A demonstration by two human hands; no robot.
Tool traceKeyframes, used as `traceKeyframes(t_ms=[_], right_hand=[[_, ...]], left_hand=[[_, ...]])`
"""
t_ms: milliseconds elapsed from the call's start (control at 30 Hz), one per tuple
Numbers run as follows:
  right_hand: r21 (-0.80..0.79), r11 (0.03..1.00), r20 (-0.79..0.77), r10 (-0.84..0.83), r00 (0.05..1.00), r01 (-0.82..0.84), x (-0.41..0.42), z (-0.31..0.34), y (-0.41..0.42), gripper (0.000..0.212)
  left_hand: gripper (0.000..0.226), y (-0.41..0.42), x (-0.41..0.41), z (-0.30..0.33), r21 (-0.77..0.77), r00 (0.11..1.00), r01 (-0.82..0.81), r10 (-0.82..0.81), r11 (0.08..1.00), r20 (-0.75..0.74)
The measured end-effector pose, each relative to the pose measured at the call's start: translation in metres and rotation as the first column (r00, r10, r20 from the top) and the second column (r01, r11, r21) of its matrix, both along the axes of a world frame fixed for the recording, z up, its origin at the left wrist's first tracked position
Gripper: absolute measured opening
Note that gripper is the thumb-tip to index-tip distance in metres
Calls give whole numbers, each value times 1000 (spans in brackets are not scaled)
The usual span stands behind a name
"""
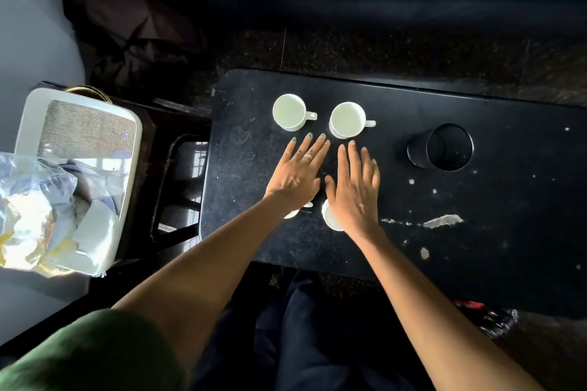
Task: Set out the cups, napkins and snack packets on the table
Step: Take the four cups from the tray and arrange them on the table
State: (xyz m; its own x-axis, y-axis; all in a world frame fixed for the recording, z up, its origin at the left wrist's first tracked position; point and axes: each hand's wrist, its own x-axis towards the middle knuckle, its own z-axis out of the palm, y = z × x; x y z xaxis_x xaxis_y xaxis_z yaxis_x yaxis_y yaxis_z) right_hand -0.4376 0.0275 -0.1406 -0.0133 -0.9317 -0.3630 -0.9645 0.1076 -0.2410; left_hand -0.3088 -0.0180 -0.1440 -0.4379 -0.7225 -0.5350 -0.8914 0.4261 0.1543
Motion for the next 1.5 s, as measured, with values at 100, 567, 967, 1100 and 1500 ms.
traceKeyframes(t_ms=[100, 567, 967, 1100, 1500], right_hand=[[28, 997, -1, 72, 997, -71, 12, 3, 32, 61], [214, 827, 24, 527, 850, -519, 43, 5, 108, 69], [216, 802, -20, 575, 818, -558, 46, 2, 91, 73], [197, 820, -48, 555, 831, -537, 52, -1, 75, 73], [198, 859, -15, 485, 875, -473, 67, -6, 34, 73]], left_hand=[[71, 29, 23, 3, -37, 998, -50, 51, 998, 23], [79, 143, 81, 13, 90, 987, -87, 73, 992, 146], [78, 132, 81, 8, 113, 981, -133, 115, 985, 158], [78, 114, 80, 8, 85, 975, -138, 121, 987, 185], [74, 64, 82, 11, 47, 973, -121, 109, 992, 201]])
